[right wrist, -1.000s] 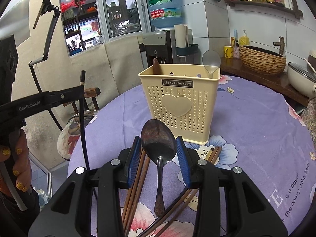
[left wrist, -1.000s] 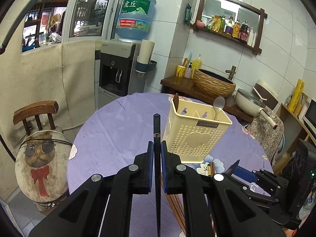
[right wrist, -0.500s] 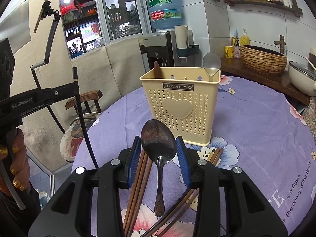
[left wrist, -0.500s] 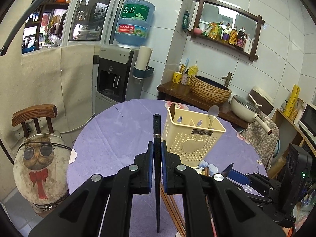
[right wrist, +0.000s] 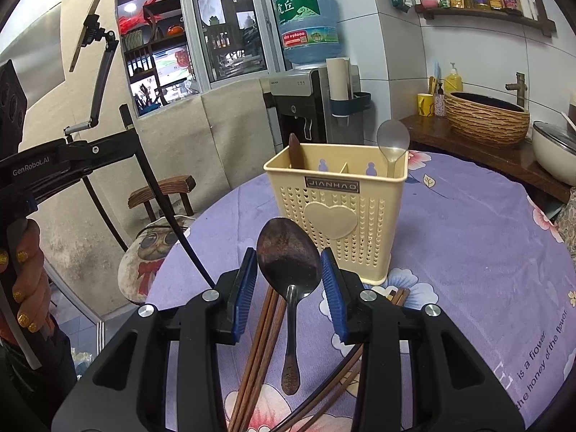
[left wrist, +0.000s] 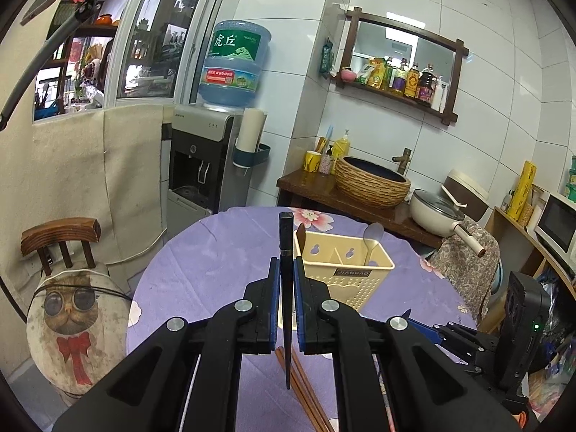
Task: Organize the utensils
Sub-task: 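Lift the spoon and black chopstick and lower both into the cream holder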
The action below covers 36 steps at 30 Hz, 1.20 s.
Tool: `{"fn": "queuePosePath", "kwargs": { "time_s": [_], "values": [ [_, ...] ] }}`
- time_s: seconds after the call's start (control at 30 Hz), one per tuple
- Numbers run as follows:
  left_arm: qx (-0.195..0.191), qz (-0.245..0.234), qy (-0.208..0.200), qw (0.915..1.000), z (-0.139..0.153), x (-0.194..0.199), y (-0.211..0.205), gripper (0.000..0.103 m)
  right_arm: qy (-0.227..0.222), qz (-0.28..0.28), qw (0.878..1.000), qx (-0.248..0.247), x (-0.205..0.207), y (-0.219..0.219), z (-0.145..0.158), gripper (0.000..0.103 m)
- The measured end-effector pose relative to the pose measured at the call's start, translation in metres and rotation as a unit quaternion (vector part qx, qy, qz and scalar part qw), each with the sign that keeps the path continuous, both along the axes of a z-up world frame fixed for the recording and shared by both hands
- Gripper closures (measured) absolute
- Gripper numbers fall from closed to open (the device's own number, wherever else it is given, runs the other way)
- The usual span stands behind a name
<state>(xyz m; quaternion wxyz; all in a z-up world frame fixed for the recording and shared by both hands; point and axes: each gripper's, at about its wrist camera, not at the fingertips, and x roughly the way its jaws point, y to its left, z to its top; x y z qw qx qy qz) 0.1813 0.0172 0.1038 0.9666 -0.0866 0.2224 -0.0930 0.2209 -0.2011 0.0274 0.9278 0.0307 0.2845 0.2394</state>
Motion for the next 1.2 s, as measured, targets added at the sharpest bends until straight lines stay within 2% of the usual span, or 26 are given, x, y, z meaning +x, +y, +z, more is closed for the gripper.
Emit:
{"fn": "queuePosePath", "kwargs": {
  "time_s": [0.2, 0.4, 0.57, 0.67, 0.77, 0.93, 1.2],
  "values": [
    [-0.005, -0.027, -0.014, 0.9995, 0.028, 0.011, -0.004, 0.096, -0.029, 0.001, 1.000, 0.003, 0.011, -0.002, 0.027, 0.066],
    [-0.028, -0.046, -0.039, 0.9978, 0.073, 0.032, -0.011, 0.096, -0.087, -0.014, 0.996, 0.016, 0.034, -0.003, 0.085, 0.066],
    [-0.034, -0.035, -0.063, 0.9968, 0.112, 0.062, -0.025, 0.096, -0.142, -0.051, 0.988, 0.026, 0.062, -0.007, 0.134, 0.066],
    [-0.027, -0.023, -0.067, 0.9971, 0.118, 0.081, -0.034, 0.096, -0.152, -0.068, 0.986, 0.032, 0.082, -0.011, 0.144, 0.066],
    [-0.022, -0.017, -0.056, 0.9981, 0.107, 0.102, -0.042, 0.096, -0.147, -0.086, 0.985, 0.029, 0.103, -0.014, 0.132, 0.066],
    [-0.010, -0.004, -0.033, 0.9994, 0.066, 0.119, -0.048, 0.096, -0.122, -0.102, 0.987, 0.021, 0.119, -0.015, 0.091, 0.066],
    [0.013, 0.001, 0.001, 0.9999, 0.006, 0.124, -0.063, 0.096, -0.133, -0.117, 0.984, -0.031, 0.112, -0.004, 0.034, 0.066]
  ]
}}
